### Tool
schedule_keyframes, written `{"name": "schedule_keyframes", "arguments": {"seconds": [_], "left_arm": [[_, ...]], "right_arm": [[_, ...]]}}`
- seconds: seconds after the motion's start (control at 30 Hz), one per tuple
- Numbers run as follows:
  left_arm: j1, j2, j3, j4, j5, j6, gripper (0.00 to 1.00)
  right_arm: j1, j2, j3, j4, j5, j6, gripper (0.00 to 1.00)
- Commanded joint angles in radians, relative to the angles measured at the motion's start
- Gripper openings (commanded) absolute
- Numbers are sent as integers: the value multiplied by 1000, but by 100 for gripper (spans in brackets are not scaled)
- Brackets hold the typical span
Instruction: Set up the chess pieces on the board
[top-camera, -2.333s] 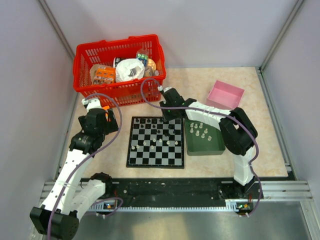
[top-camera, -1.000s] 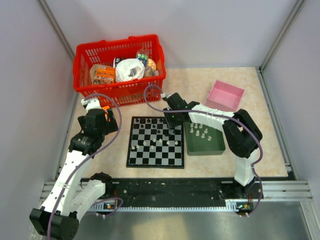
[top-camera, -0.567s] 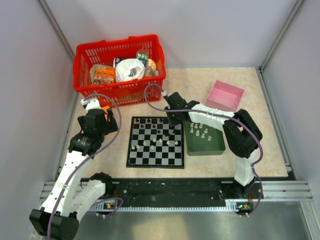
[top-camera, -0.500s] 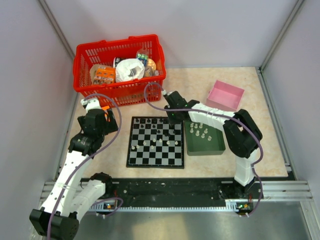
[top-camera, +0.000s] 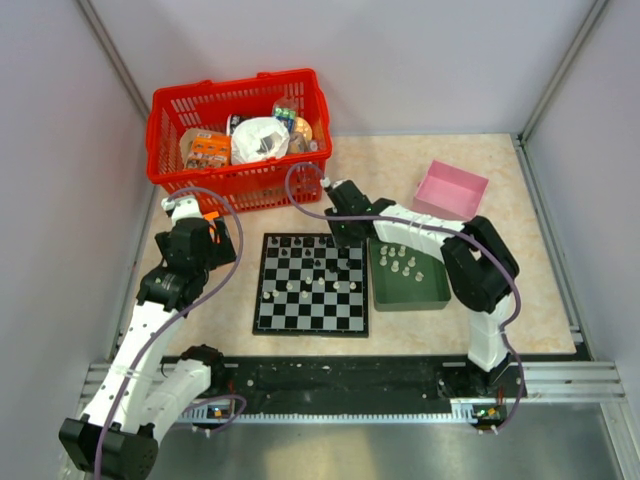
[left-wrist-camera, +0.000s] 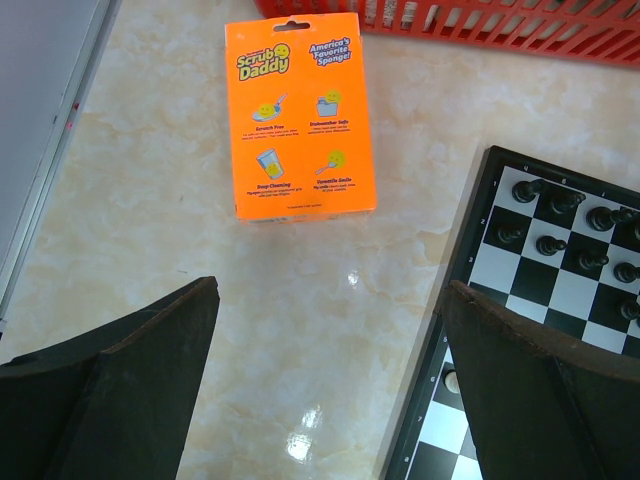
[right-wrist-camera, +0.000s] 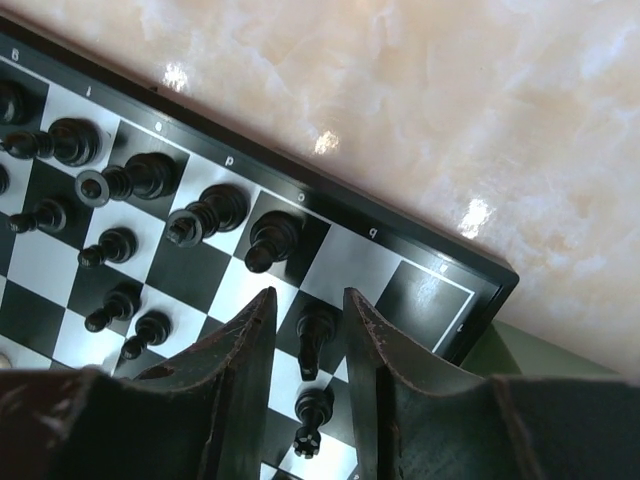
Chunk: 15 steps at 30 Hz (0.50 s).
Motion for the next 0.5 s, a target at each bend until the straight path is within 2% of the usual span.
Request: {"name": "schedule_keyframes", "arguments": {"seconds": [0.0,0.23,0.47], "left_arm": [[-3,-20,15,22,-17,10,99],[-3,-18,13,22,-14,10,99],[-3,-21,13,20,-15,8,99]], "right_arm": [[4,-71,-34,42,-40,0,34],[4,-85,-70,33,-45,5,33],[4,-74,-65,34,-15,5,22]]}}
